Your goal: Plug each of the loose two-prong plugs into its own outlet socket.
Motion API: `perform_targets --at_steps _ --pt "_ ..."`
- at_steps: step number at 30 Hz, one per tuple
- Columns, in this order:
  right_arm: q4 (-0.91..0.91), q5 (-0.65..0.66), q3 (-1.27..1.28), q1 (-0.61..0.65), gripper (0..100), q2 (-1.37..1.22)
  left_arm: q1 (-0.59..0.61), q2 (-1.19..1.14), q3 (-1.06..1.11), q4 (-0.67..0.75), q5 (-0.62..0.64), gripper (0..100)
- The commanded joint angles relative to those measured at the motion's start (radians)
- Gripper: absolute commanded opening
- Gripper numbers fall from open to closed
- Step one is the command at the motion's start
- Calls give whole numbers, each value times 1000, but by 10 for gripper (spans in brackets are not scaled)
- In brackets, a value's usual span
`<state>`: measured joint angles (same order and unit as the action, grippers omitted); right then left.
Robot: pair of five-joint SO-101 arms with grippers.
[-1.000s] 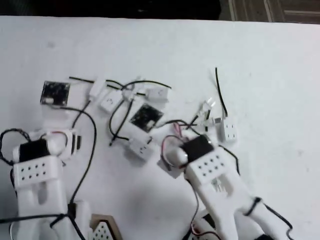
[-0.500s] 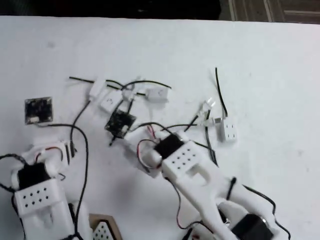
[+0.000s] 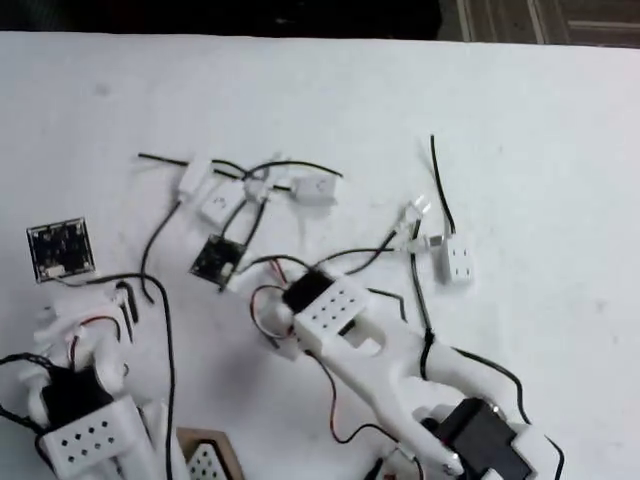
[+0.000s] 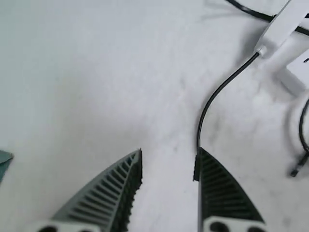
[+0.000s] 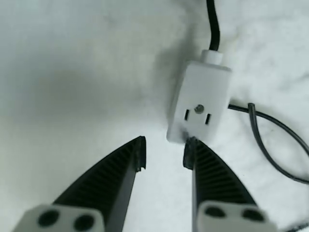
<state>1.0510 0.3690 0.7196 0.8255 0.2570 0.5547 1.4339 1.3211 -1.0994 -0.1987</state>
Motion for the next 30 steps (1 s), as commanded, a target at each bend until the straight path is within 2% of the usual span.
perform_targets --at_steps 1,5,10,16,19,30 --pt "114 -6 -68 -67 142 163 -130 45 -3 8 -58 191" --pt "177 -9 -58 -102 142 314 -216 39 -6 8 -69 191" --pt "65 -9 32 -58 142 314 -217 38 -3 3 -43 191" --pt "-73 -9 55 -12 144 150 -77 41 -14 -34 -41 190" --pt "-140 -9 55 18 142 70 -25 41 -14 -34 -2 191" --pt "-252 -3 17 -15 141 -130 -10 41 -11 -37 2 191"
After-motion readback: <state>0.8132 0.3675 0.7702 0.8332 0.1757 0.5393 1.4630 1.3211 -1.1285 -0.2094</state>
